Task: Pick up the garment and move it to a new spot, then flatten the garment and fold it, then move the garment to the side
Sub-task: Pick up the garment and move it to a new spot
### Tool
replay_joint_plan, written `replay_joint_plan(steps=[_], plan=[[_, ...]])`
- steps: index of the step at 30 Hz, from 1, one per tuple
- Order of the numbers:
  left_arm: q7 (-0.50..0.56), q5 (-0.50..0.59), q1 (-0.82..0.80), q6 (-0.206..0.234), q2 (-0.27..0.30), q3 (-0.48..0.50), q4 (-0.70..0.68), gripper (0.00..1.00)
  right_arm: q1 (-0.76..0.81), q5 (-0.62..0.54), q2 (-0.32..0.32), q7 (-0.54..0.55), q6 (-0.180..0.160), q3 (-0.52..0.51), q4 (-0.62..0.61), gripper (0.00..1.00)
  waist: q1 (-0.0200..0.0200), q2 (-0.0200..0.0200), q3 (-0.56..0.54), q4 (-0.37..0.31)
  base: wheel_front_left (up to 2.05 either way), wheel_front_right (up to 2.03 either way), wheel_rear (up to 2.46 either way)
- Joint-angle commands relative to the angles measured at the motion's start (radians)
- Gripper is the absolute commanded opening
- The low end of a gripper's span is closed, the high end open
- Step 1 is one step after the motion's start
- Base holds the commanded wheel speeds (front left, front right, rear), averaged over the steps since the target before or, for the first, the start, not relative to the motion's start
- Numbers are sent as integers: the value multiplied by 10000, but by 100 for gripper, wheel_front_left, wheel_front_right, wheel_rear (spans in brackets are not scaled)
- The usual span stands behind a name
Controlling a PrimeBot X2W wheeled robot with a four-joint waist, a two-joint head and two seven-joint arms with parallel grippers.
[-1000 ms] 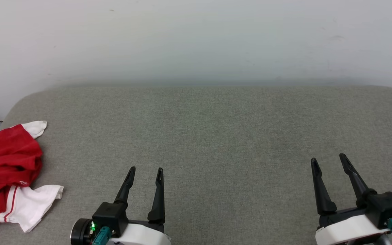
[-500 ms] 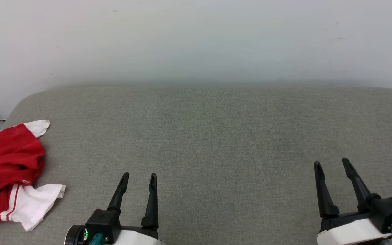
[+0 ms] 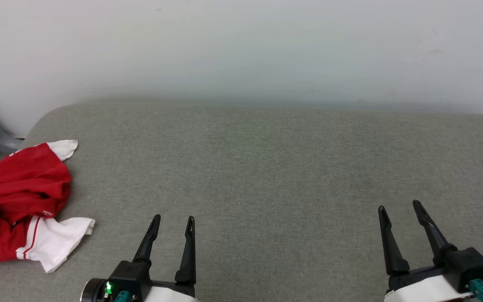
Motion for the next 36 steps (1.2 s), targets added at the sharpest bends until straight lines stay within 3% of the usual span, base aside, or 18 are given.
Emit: replay_joint_plan(steps=[1,23,36], plan=[[-26,-19,54,-39,-15,90,54,100,82,93,23,-24,-7,72,-32,100,0,0,14,225,0,0,0],[-26,-177,67,-252,-15,629,374,100,0,458,18,-24,-8,915,225,100,0,0,-30,3455,0,0,0],[-26,63,155,-257,-16,585,411,100,-42,513,18,-23,-8,1037,267,100,0,0,-8,4275,0,0,0]])
